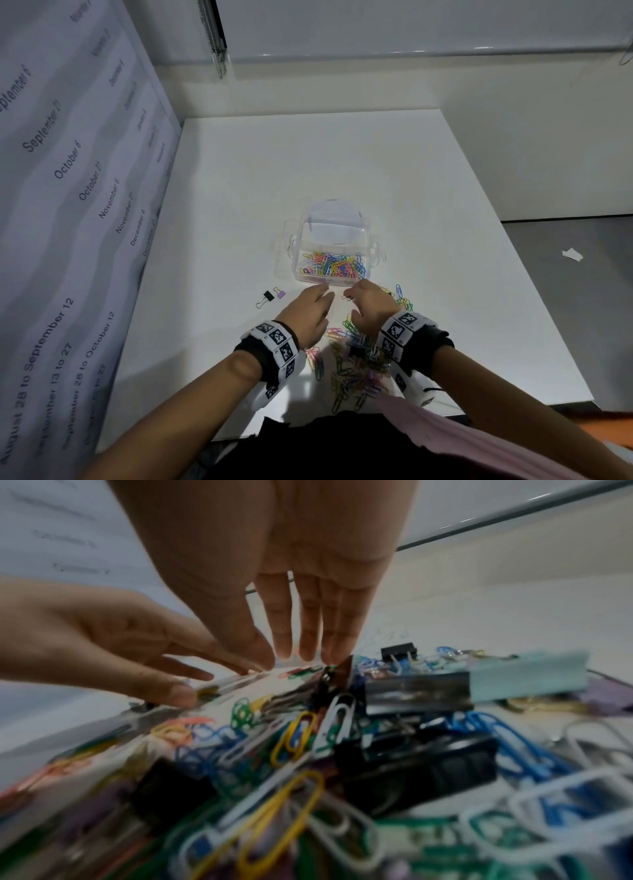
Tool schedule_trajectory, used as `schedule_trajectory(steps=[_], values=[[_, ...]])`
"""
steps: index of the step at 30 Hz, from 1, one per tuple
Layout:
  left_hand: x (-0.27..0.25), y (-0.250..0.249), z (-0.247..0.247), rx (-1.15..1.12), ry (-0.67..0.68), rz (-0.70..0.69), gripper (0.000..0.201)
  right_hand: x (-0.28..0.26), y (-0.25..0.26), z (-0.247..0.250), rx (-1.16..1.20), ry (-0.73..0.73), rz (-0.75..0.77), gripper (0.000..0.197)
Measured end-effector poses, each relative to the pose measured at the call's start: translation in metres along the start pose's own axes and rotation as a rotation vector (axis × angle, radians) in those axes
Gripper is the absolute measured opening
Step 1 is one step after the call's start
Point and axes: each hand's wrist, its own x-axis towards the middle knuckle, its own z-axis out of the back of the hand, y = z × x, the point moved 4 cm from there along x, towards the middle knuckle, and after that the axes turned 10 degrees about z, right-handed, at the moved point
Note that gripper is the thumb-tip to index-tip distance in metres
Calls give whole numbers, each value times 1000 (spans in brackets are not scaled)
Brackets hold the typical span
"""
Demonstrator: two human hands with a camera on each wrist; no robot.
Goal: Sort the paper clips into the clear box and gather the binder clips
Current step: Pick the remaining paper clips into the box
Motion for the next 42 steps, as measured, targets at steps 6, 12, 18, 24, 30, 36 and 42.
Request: schedule_trajectory(steps=[6,12,18,24,30,36,42], values=[[-7,0,-8,44,-15,-7,37,1,12,-23,-79,102,69,43],[-16,4,-5,-129,-11,33,38,0,10,-15,-37,87,103,40],[-22,9,-10,-52,88,96,81,-3,-1,-5,-165,18,33,45],[-21,8,-10,-115,80,145,61,-7,17,-20,-117,103,98,49],[-20,7,-6,-159,74,198,53,-6,25,-26,-84,151,204,52],[-25,7,-10,-132,105,202,84,-6,22,-23,-162,173,119,81],[-23,3,-12,-140,83,225,53,0,27,-27,-129,250,89,41]])
